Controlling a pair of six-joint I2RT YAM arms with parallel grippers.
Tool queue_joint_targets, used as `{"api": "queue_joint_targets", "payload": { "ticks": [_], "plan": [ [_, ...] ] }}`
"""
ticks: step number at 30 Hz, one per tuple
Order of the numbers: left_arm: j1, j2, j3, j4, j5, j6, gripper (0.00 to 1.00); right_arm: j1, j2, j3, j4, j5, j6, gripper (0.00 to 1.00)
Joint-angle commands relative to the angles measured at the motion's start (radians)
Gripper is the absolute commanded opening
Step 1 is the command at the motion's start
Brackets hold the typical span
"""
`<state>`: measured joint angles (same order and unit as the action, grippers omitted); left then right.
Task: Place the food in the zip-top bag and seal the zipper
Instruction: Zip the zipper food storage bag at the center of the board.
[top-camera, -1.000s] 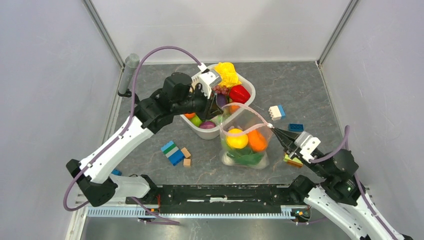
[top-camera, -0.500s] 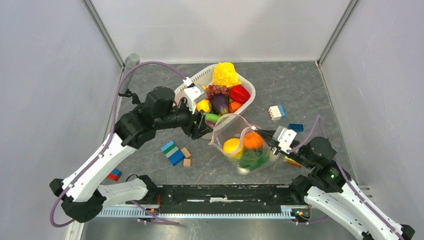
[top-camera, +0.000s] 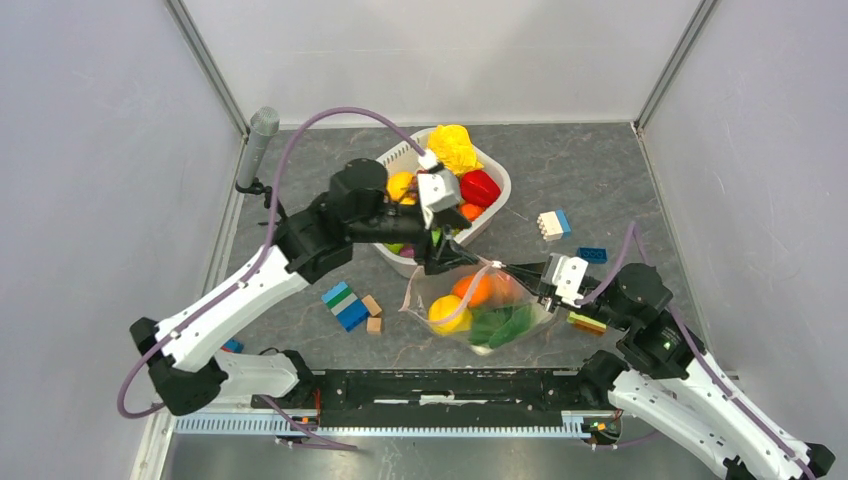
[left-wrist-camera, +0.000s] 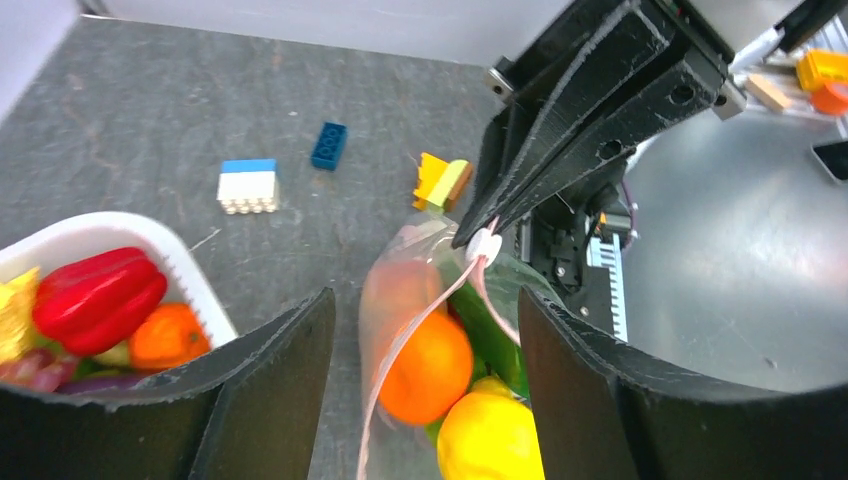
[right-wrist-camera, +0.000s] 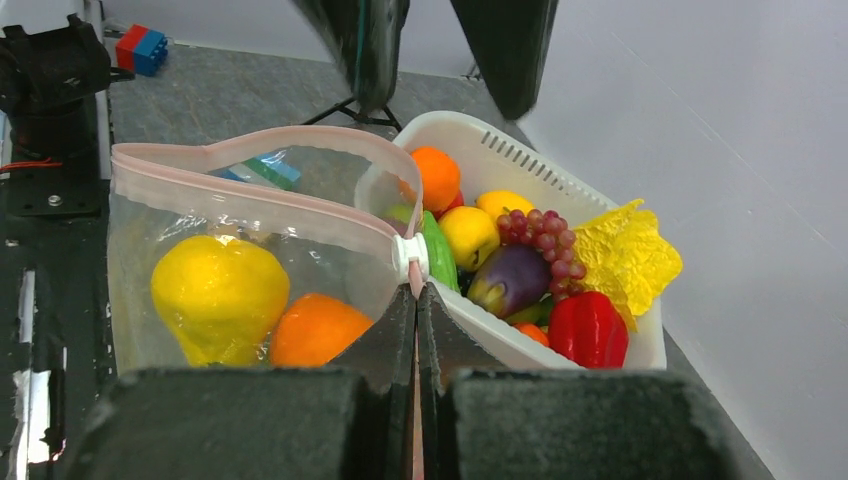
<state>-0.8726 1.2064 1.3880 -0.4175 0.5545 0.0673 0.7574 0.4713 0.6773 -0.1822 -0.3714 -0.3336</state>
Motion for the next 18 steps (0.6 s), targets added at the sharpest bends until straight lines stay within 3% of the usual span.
{"api": "queue_joint_targets", "payload": {
  "ticks": [1,10,18],
  "plan": [
    [-0.073,0.043,0.052,0.045,0.029,0.145,0.74,0.002,0.025,0.061,-0.021,-0.036,0.007,0.00],
    [-0.156,0.068,0.053,0.034,0.001,0.189,0.69,0.002,0.028,0.057,-0.021,-0.013,0.013,0.00],
    [-0.218,0.115,0.067,-0.008,-0.207,0.263,0.61,0.002,0.017,0.050,-0.011,-0.029,0.021,0.00]
  ]
}}
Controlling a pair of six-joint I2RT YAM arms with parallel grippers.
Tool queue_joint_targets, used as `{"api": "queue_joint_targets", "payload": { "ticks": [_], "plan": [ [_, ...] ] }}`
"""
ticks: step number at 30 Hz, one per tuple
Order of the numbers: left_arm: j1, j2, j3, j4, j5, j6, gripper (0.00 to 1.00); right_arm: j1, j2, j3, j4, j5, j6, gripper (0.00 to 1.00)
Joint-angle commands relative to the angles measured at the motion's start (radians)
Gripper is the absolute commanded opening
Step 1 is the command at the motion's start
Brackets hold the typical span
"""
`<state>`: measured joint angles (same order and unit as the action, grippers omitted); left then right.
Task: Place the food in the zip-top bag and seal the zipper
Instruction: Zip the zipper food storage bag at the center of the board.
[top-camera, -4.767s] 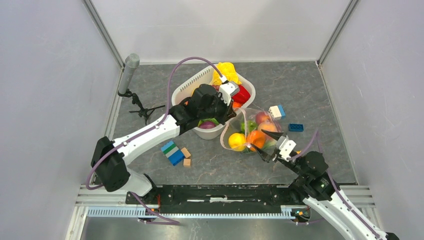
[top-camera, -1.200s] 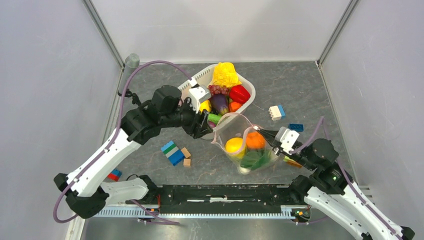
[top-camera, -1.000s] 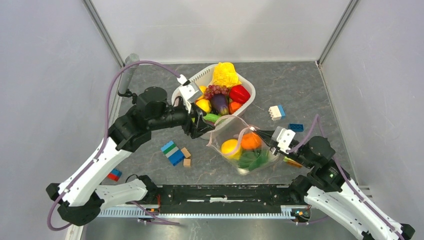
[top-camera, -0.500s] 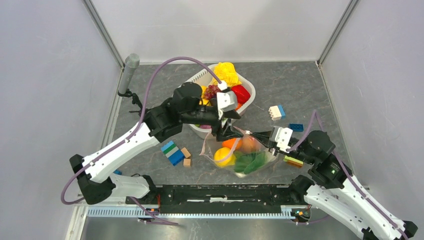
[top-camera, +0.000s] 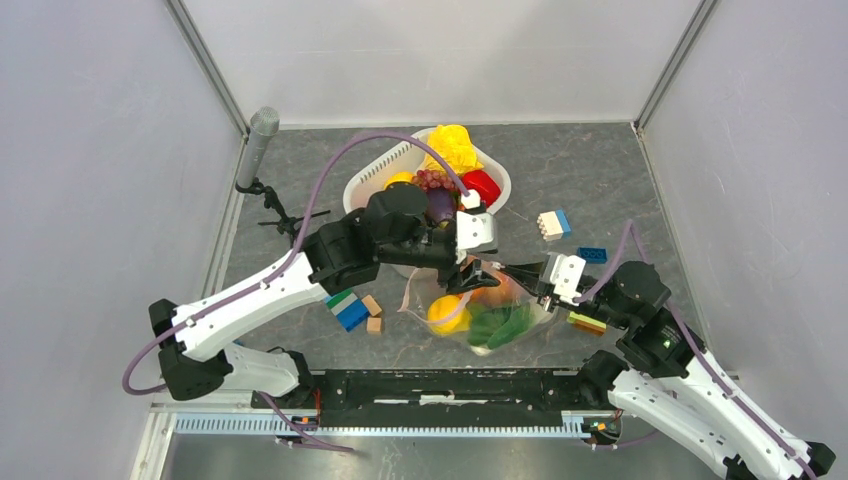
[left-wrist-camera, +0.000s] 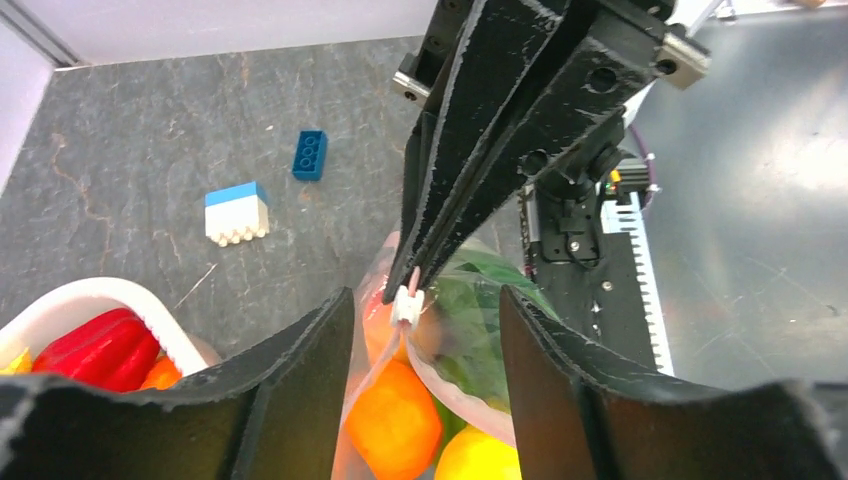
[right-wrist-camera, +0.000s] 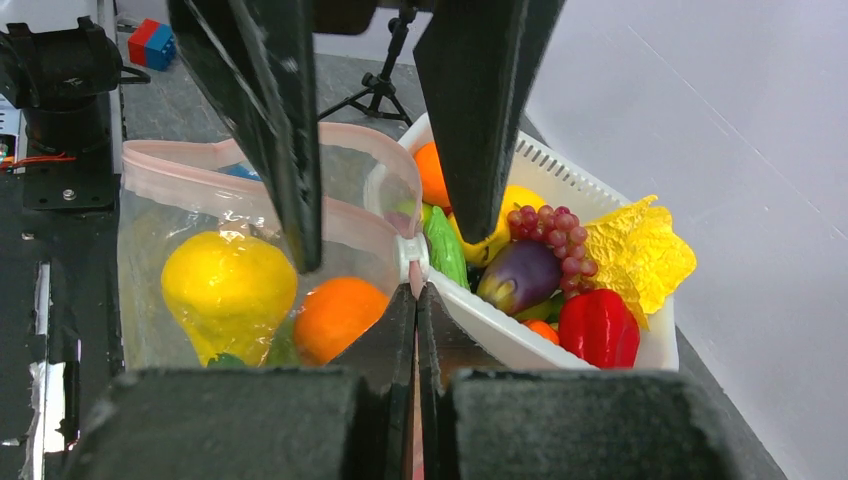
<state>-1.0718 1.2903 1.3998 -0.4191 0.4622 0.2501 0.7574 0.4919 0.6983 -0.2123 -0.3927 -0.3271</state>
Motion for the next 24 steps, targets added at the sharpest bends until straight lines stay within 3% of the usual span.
{"api": "queue_joint_targets", "payload": {
  "ticks": [1,14,17,24],
  "plan": [
    [-0.022,0.035,0.056,-0.006,-0.123,0.083,0.59,0.002,-0.003,0.029,0.018,-0.007,0.014,0.00],
    [-0.033,0.018,0.036,-0.002,-0.187,0.095,0.29,0.002,-0.013,0.024,-0.002,0.024,0.007,0.00],
    [-0.034,0.007,0.029,-0.004,-0.186,0.102,0.17,0.002,-0.014,0.023,0.001,0.029,0.007,0.00],
    [-0.034,-0.015,0.024,-0.034,-0.181,0.117,0.07,0.002,-0.021,0.020,-0.006,0.119,0.014,0.00]
  ]
}}
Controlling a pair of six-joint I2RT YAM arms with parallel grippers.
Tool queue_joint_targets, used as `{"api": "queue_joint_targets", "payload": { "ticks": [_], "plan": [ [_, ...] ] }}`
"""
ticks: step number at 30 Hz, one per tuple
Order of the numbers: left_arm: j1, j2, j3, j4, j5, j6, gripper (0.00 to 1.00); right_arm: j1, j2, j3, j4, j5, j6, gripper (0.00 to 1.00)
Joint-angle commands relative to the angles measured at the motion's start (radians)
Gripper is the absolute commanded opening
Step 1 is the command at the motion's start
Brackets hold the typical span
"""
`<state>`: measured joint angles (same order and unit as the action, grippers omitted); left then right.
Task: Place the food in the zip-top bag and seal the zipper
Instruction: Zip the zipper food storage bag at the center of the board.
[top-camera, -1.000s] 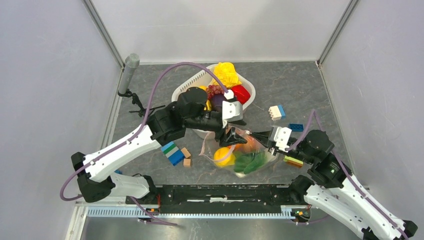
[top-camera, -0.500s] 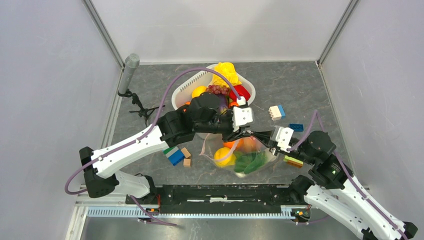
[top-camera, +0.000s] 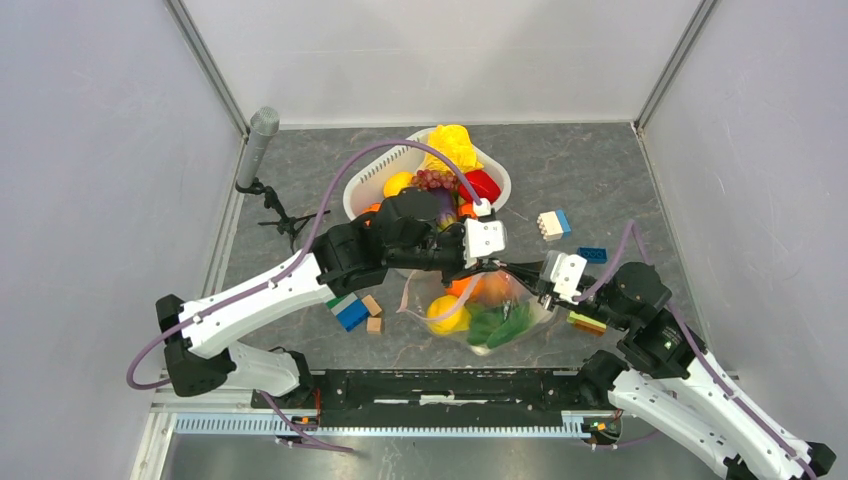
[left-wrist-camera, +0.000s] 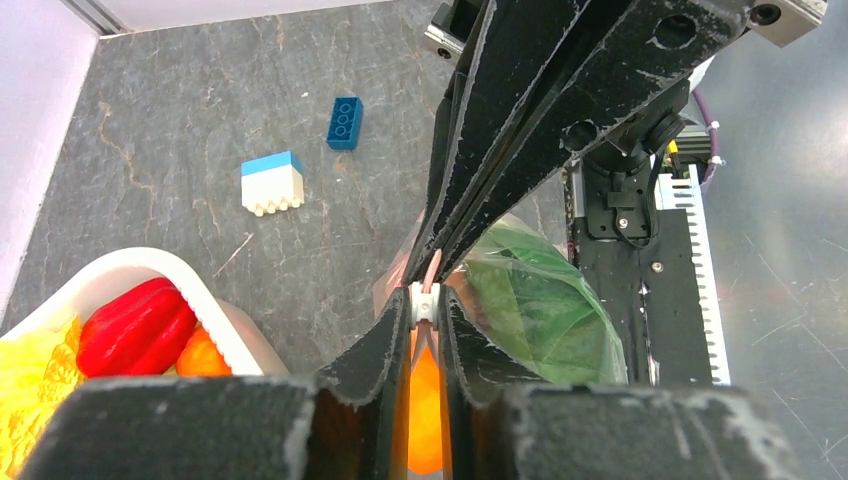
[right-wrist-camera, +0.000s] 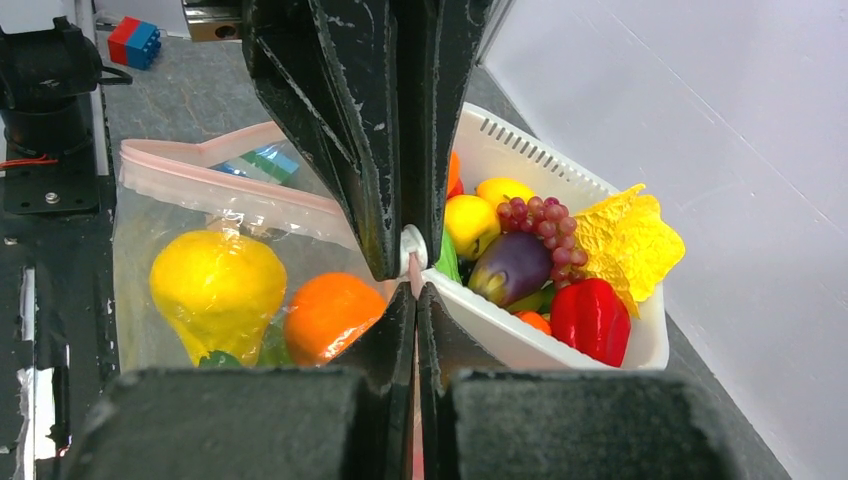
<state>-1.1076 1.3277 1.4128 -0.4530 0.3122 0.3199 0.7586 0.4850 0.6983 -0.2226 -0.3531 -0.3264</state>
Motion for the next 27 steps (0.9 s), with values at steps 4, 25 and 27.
{"api": "queue_joint_targets", "payload": {
  "ticks": [4,25,27],
  "plan": [
    [0.003,-0.069,-0.010,-0.007,-0.057,0.061,0.03,0.000,-0.025,0.017,0.009,0.134,0.022,0.00],
    [0.003,-0.059,0.027,-0.004,-0.047,-0.025,0.02,0.001,-0.033,0.020,0.012,0.049,0.030,0.28],
    [0.003,-0.058,0.027,-0.003,-0.041,-0.024,0.02,0.001,-0.024,0.026,0.002,0.042,0.025,0.40]
  ]
}}
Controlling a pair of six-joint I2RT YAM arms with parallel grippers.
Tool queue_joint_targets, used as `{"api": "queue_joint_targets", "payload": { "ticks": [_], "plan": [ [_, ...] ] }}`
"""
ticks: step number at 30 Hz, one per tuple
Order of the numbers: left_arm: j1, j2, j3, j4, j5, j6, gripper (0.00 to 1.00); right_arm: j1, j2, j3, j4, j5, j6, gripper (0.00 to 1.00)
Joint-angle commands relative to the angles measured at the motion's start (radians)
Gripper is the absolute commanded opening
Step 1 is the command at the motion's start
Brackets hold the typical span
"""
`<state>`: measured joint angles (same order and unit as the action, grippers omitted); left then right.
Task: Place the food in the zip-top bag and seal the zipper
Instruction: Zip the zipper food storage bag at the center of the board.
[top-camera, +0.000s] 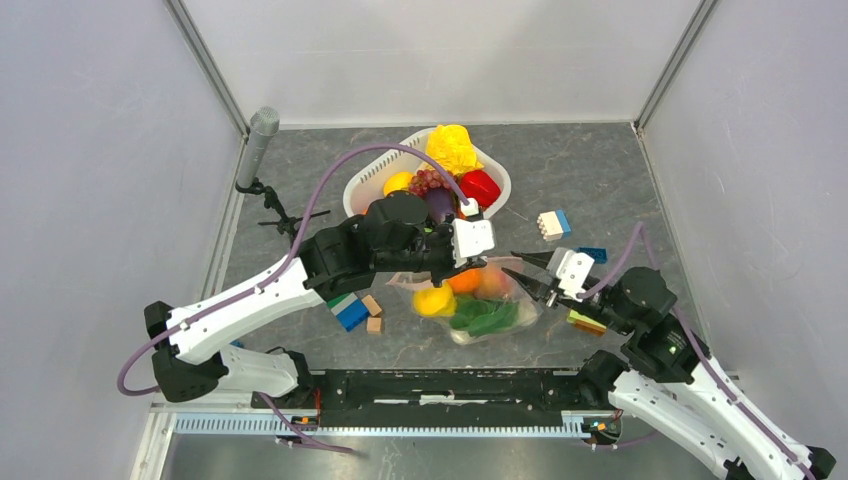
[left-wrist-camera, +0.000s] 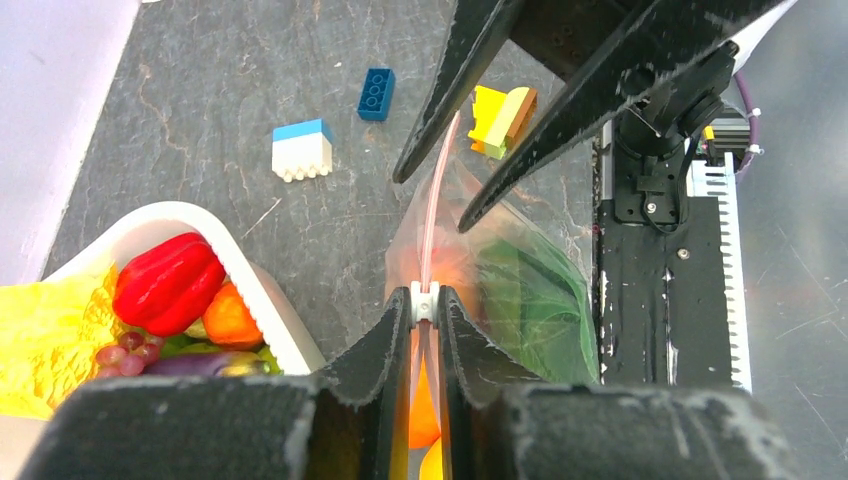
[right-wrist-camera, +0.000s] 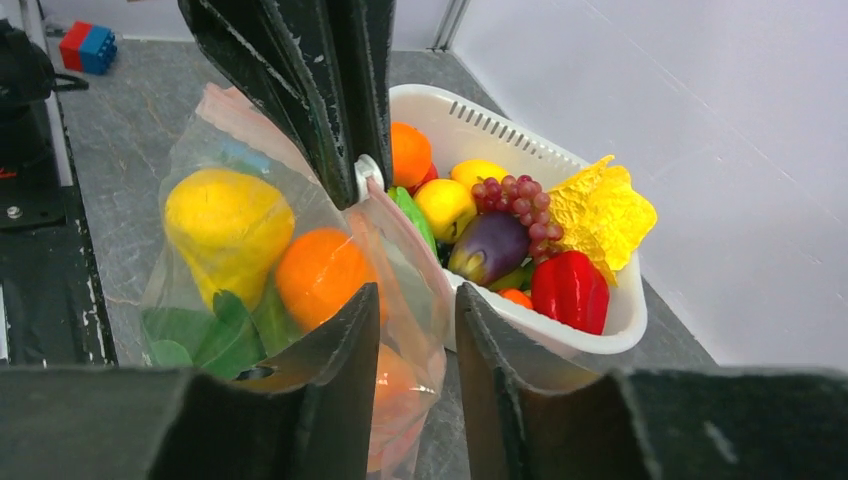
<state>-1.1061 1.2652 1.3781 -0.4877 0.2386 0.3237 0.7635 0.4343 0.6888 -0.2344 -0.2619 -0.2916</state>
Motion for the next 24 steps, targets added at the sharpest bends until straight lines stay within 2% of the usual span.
{"api": "queue_joint_targets", "payload": {
  "ticks": [1,4,11,16,21,24],
  "plan": [
    [0.001,0.002,0.062,0.032,0.035,-0.028,0.02,-0.004,0.029,0.034,0.016,-0.049,-0.014,0.42],
    [0.001,-0.002,0.062,0.033,0.049,-0.025,0.02,-0.004,0.033,0.025,0.034,-0.048,-0.018,0.51],
    [0.002,-0.002,0.060,0.034,0.067,-0.020,0.02,-0.004,0.077,0.032,0.083,-0.123,-0.015,0.56],
    [0.002,-0.003,0.056,0.036,0.075,-0.021,0.02,-0.004,0.097,0.035,0.088,-0.153,-0.018,0.38],
    [0.001,-0.006,0.049,0.036,0.077,-0.022,0.02,-0.004,0.079,0.021,0.113,-0.149,-0.009,0.31],
    [0.001,-0.007,0.047,0.037,0.075,-0.023,0.02,-0.004,0.072,0.015,0.125,-0.142,-0.003,0.18]
  ]
}}
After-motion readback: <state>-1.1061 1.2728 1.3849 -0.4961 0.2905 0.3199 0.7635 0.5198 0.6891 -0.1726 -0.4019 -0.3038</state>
